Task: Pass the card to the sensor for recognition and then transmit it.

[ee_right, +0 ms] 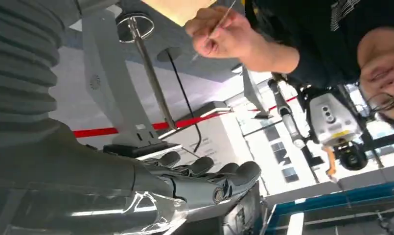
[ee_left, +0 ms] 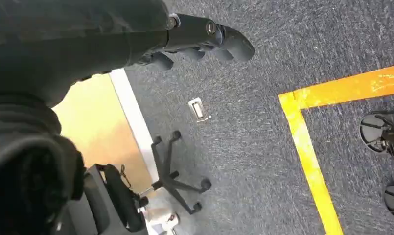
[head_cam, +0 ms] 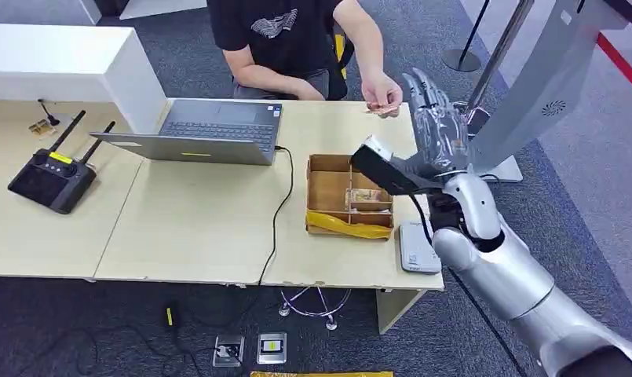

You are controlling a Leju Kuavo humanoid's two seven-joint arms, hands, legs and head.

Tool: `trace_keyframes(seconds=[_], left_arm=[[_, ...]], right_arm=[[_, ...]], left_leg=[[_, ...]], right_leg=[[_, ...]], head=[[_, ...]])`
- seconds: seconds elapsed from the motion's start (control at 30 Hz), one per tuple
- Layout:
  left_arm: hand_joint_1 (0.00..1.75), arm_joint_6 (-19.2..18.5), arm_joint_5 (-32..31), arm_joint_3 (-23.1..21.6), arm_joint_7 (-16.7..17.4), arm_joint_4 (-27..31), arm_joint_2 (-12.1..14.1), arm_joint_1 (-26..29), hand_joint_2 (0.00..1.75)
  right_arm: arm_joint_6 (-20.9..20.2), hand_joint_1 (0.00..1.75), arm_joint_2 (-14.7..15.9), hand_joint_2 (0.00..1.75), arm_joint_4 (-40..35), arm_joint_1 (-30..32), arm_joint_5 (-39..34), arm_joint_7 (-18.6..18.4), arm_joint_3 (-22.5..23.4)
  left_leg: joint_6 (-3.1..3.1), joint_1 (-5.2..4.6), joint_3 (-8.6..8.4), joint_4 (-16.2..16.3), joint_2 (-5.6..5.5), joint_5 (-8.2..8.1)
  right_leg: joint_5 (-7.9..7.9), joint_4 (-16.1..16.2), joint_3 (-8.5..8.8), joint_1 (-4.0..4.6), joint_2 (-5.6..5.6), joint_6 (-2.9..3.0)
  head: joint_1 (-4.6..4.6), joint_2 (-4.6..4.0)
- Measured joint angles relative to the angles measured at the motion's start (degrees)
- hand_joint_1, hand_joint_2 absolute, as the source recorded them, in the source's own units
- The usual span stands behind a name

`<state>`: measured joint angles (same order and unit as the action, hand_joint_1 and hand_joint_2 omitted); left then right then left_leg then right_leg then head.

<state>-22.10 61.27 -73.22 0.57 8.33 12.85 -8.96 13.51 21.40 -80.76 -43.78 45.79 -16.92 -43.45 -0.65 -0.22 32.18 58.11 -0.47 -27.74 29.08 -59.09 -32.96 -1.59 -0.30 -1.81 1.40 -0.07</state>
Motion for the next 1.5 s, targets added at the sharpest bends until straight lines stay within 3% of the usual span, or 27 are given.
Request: trace_keyframes(seconds=[0.53, 0.57, 0.6, 0.63, 1.5], left_arm=[[0.00, 0.0, 1.0, 0.0, 0.6, 0.0, -0.2, 0.1, 0.00], [0.00, 0.0, 1.0, 0.0, 0.7, 0.1, -0.2, 0.1, 0.00], [0.00, 0.0, 1.0, 0.0, 0.7, 0.1, -0.2, 0.1, 0.00], [0.00, 0.0, 1.0, 0.0, 0.7, 0.1, -0.2, 0.1, 0.00], [0.00, 0.0, 0.7, 0.0, 0.8, 0.2, -0.5, 0.3, 0.00]], right_arm=[[3.7, 0.00, -5.7, 1.75, 9.9, -1.3, 0.7, 1.9, -4.5], [4.0, 0.47, -5.8, 1.75, 10.2, -1.3, 0.8, 1.9, -4.7], [4.3, 1.66, -5.9, 1.75, 10.6, -1.3, 1.0, 1.9, -4.9], [4.4, 1.75, -6.0, 1.75, 11.0, -1.3, 1.2, 1.9, -5.0], [7.8, 1.75, -6.5, 1.75, 14.2, -1.2, 0.6, 2.8, -4.5]], left_leg=[[0.02, 0.05, 0.00, 0.0, 0.00, 0.01], [0.02, 0.05, 0.00, 0.0, 0.00, 0.01], [0.02, 0.05, 0.00, 0.0, 0.00, 0.01], [0.02, 0.06, 0.00, 0.0, 0.00, 0.01], [0.03, 0.06, -0.03, 0.0, 0.02, 0.01]], right_leg=[[0.00, 0.0, -0.01, 0.05, 0.00, 0.01], [0.00, 0.0, -0.01, 0.06, 0.00, 0.01], [0.00, 0.0, -0.01, 0.06, 0.01, 0.01], [0.00, 0.0, -0.01, 0.06, 0.01, 0.01], [0.00, 0.0, -0.02, 0.06, 0.03, 0.01]], head=[[0.02, 0.00], [0.02, 0.00], [0.02, 0.00], [0.02, 0.00], [0.02, 0.00]])
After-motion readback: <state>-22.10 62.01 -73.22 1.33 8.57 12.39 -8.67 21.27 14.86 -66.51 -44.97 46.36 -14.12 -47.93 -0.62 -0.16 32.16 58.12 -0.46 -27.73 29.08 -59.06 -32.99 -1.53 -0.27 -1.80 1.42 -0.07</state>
